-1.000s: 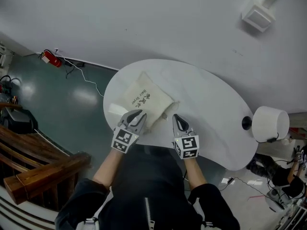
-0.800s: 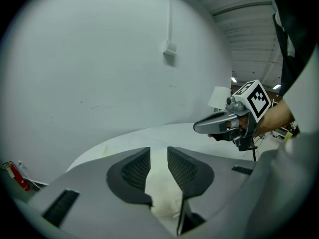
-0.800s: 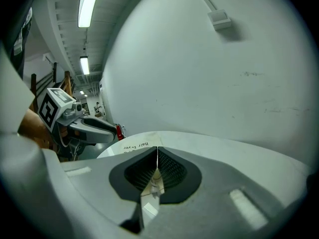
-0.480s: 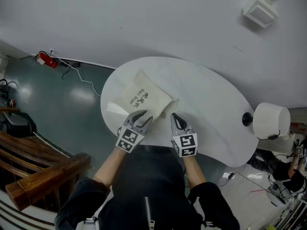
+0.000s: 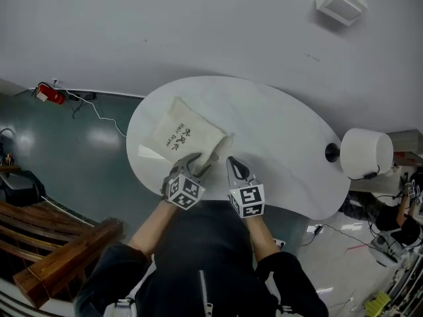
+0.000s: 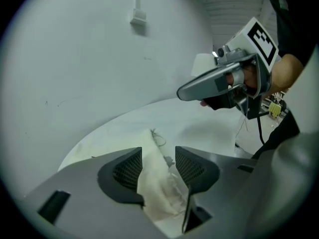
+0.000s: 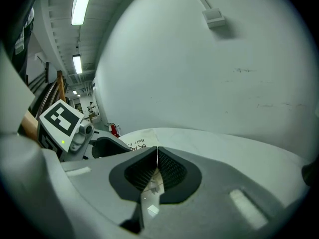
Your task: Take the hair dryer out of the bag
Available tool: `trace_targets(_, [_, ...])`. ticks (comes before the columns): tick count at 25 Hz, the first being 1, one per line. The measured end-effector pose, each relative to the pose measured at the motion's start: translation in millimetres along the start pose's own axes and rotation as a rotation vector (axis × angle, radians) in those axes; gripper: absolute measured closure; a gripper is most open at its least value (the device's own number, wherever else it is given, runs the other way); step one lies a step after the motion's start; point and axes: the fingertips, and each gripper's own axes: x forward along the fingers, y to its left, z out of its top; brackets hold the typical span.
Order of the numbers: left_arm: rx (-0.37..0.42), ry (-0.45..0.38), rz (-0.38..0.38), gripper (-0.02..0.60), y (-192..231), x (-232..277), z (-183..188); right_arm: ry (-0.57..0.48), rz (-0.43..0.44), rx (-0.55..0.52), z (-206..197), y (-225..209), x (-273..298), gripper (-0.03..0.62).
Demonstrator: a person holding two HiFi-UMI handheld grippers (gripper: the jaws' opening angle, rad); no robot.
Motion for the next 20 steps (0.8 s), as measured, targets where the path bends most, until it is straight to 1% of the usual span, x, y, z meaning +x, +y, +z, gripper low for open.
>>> trace_targets(3, [0.053,0.060,0.004,0.385,-3.2,10.4,-8.5,0.004,-0.016,0.011,-4.9,-2.7,-5.5,0.589])
trace_targets(6, [0.084,0.095,0.008,0.385,-4.2,18.6,-15.0,0.009,-0.030,0.023,-10.6,-5.0,-10.6,0.589])
trace_targets(12, [0.086,0.133,0.039,0.387,1.9,27.3,-22.3,0.014,-0.047,0.032,-16.0,-8.1,-17.3,0.589])
trace_targets(17, [0.077,0.151,0.035,0.390,1.2,30.4,-25.1,0.016,-0.050,0.029,-17.4,-10.4,-21.4,0.589])
trace_targets(20, [0.074,0.164,0.045,0.427,4.3,30.2,-26.5,0.018,-0.045,0.025,-16.6,-10.7,-21.4,0.589])
